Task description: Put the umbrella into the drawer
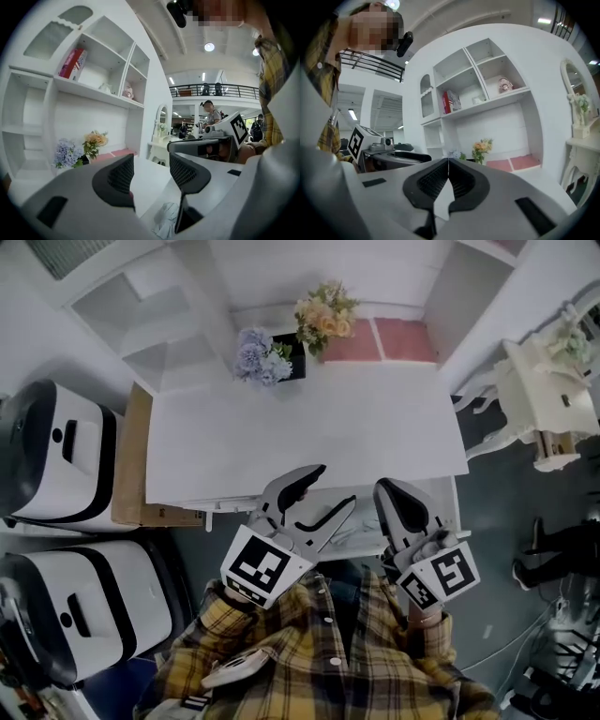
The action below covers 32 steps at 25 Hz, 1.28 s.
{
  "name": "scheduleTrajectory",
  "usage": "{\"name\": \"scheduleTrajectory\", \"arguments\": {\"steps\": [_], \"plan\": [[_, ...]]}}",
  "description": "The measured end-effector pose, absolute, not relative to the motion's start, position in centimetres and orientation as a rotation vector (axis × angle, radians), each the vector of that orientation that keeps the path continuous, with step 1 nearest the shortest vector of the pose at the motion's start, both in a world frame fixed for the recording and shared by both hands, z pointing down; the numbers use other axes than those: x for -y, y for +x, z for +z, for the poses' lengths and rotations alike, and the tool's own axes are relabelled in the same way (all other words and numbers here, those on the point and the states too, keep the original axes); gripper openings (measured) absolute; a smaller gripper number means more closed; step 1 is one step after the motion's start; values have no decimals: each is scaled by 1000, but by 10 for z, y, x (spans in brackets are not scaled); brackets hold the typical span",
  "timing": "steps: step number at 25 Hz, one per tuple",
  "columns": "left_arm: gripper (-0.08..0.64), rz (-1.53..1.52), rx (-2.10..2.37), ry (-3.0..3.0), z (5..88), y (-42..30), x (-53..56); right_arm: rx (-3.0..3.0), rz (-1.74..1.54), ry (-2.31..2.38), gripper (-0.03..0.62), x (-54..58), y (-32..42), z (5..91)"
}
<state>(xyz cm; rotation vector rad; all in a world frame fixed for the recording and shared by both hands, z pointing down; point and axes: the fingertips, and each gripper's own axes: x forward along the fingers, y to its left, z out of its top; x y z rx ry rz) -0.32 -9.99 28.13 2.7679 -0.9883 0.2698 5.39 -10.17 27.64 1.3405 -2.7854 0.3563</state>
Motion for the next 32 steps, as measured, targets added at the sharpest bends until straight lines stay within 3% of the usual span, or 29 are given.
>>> {"name": "scheduleTrajectory", "arguments": {"steps": [15, 32], "plan": [[40, 153, 1095, 2752, 261, -19, 87, 2893, 284, 1171, 17, 92, 20, 255], [20, 243, 958, 2779, 275, 8, 86, 2850, 393, 1209, 17, 99, 45, 270]]}}
